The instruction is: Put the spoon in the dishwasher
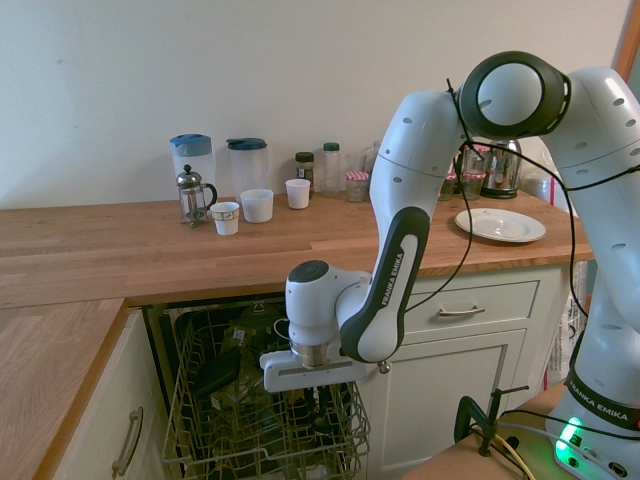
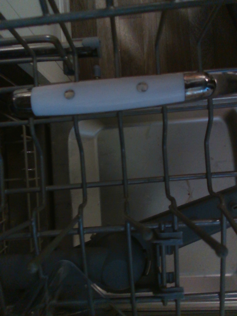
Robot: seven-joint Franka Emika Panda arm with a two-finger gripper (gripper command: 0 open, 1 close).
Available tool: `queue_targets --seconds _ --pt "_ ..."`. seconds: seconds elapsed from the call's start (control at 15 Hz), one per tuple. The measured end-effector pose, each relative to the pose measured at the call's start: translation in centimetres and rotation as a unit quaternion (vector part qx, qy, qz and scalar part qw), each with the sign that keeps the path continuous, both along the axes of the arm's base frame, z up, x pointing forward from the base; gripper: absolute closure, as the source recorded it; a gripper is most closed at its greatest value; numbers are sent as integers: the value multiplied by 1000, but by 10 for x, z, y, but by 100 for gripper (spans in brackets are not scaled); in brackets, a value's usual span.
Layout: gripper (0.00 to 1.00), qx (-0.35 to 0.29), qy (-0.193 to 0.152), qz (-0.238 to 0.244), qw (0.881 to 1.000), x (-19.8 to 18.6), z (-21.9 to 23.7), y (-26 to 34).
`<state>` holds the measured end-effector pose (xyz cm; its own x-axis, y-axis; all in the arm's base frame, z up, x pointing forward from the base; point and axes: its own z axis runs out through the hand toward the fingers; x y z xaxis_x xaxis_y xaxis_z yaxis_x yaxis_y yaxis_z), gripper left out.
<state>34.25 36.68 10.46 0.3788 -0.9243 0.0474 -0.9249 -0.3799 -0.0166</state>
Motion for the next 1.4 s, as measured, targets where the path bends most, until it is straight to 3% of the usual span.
queue_targets --seconds 0.67,1.07,1.4 --pt "0 -4 -12 0 1000 3 4 6" --pt "0 -26 -44 -1 999 2 101 8" --pt "0 -34 -69 -2 997 -25 176 7"
